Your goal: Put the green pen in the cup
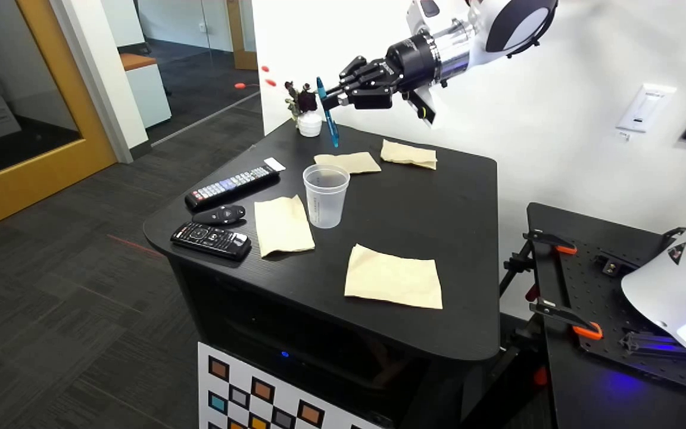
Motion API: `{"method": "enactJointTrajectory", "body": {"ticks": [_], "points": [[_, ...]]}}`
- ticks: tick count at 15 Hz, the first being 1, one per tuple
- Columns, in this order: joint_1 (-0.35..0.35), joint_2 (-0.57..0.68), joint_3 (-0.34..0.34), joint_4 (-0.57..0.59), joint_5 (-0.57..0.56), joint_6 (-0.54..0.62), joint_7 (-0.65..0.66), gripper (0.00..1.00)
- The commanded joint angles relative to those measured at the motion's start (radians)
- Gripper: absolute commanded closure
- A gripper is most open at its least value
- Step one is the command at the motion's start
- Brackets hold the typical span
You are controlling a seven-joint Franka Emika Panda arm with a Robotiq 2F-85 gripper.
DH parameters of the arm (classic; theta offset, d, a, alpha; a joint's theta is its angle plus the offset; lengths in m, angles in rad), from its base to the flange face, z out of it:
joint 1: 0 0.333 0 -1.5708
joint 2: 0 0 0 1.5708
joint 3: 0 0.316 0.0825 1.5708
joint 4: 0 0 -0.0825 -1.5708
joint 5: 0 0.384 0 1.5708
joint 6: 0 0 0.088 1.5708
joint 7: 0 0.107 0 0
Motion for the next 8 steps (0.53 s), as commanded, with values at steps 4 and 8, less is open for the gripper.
{"method": "enactJointTrajectory", "body": {"ticks": [4,8], "points": [[-0.033,0.062,0.021,0.035,0.005,-0.026,0.003,0.97],[-0.030,0.096,0.025,0.034,0.008,-0.030,0.004,0.97]]}}
